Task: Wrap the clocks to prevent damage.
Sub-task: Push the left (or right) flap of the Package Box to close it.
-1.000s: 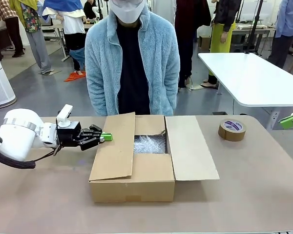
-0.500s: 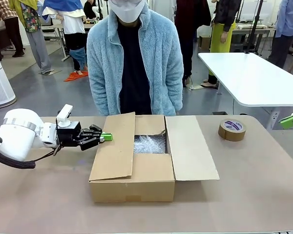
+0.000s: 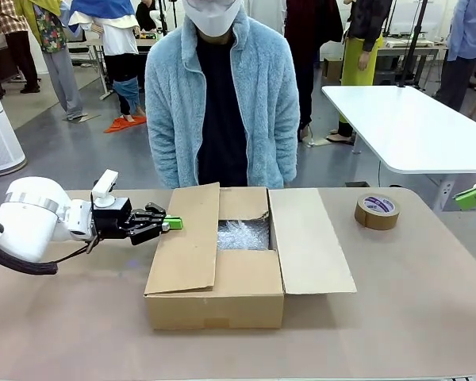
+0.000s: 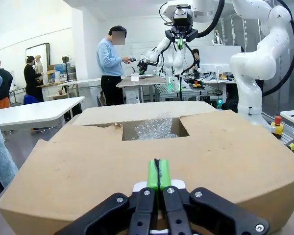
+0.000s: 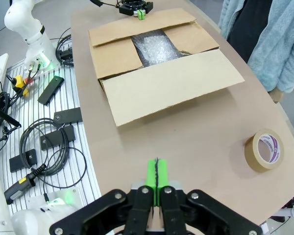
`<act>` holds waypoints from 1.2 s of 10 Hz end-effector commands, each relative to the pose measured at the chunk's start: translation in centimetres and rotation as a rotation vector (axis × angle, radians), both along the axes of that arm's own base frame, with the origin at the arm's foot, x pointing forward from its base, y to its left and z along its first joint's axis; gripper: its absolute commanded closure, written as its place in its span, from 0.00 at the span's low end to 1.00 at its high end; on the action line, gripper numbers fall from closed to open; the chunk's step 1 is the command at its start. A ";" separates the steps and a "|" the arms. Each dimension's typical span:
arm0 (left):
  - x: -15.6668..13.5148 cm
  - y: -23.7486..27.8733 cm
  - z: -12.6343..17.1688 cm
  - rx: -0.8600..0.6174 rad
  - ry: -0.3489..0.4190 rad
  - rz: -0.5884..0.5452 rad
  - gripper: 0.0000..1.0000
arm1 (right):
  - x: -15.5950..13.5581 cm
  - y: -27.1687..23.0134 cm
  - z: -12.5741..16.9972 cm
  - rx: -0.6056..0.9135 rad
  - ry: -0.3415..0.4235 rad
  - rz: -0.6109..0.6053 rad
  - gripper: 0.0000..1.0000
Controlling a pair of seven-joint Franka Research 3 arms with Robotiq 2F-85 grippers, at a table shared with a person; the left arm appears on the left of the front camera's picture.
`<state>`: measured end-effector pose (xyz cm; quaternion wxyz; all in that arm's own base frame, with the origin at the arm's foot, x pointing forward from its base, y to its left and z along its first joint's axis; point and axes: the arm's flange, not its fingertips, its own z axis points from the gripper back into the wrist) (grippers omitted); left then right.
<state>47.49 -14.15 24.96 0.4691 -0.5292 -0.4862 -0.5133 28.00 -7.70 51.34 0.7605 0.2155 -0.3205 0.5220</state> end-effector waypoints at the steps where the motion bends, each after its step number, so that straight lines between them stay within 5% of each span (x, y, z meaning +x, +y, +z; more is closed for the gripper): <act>1: 0.0 -0.1 -0.1 0.004 -0.003 0.002 1.00 | 4.0 -1.3 -3.7 0.114 0.004 0.057 0.99; 6: 0.0 -0.1 -0.1 0.004 -0.003 0.002 1.00 | 8.8 -0.9 -12.5 0.137 0.036 0.080 0.99; 12: 0.0 -0.1 -0.1 0.004 -0.003 0.002 1.00 | 7.9 -0.9 -12.8 0.118 0.078 0.068 0.99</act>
